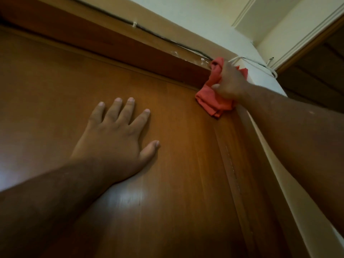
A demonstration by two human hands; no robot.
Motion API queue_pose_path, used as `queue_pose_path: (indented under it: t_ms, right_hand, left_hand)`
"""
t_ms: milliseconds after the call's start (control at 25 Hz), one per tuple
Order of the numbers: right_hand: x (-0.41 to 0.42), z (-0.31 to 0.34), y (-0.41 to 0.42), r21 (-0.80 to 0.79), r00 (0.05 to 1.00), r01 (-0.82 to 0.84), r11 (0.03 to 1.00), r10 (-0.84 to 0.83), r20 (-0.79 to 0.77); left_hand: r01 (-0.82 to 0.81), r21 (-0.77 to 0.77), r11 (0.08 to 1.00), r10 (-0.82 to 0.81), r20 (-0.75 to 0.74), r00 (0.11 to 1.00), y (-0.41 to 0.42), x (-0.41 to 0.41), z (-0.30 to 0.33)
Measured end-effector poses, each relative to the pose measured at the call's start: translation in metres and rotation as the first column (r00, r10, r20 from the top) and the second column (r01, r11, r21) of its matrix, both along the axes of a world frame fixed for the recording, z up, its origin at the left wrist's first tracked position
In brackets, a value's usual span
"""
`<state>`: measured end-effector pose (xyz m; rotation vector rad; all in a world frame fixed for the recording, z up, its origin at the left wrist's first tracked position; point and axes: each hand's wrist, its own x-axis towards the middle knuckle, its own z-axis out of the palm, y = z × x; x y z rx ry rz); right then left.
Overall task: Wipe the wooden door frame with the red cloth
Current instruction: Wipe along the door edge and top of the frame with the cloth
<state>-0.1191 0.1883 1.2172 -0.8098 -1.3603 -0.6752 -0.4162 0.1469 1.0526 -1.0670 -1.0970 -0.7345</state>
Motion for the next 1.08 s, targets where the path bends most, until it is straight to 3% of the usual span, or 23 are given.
queue_pose_path:
  t_ms: [120, 240, 320, 480, 600, 760, 960, 1080]
  right_hand:
    - [-0.018, -0.005, -0.017, 0.119, 0.992, -0.003, 0.993, -0.012, 0.123]
    - [-0.091, -0.004, -0.038, 0.290, 0.942, -0.058, 0.955, -0.044, 0.332]
    - [-0.125, -0.007, -0.044, 0.325, 0.916, -0.095, 0.941, -0.046, 0.399]
    - [-0.069, -0.014, -0.012, 0.320, 0.977, 0.013, 0.947, -0.081, 0.199]
    - [-0.020, -0.010, 0.009, 0.170, 0.981, 0.179, 0.969, -0.189, 0.042]
    - [-0.023, -0.002, 0.010, 0.154, 0.992, 0.121, 0.981, -0.127, 0.028]
    - [-0.106, 0.003, -0.043, 0.263, 0.982, -0.014, 0.965, -0.036, 0.184]
    - [-0.201, 0.006, -0.094, 0.346, 0.944, -0.064, 0.936, -0.056, 0.324]
  left_hand:
    - [0.007, -0.003, 1.000, -0.007, 0.012, 1.000, 0.001, 0.002, 0.001]
    - [-0.005, -0.004, 1.000, 0.006, 0.013, 1.000, 0.000, 0.001, 0.001]
    - [-0.015, -0.031, 0.999, 0.015, 0.011, 1.000, -0.003, 0.001, 0.001]
    - [-0.031, -0.082, 0.996, 0.034, 0.042, 0.999, -0.008, 0.003, -0.003]
    - [-0.016, -0.107, 0.994, 0.021, 0.053, 0.998, -0.011, 0.005, -0.002]
    - [-0.052, -0.201, 0.978, 0.052, -0.006, 0.999, -0.034, -0.020, -0.001]
    - [-0.131, -0.089, 0.987, 0.151, 0.279, 0.948, -0.089, -0.102, -0.030]
    - [-0.055, -0.108, 0.993, 0.083, 0.275, 0.958, -0.092, -0.118, -0.041]
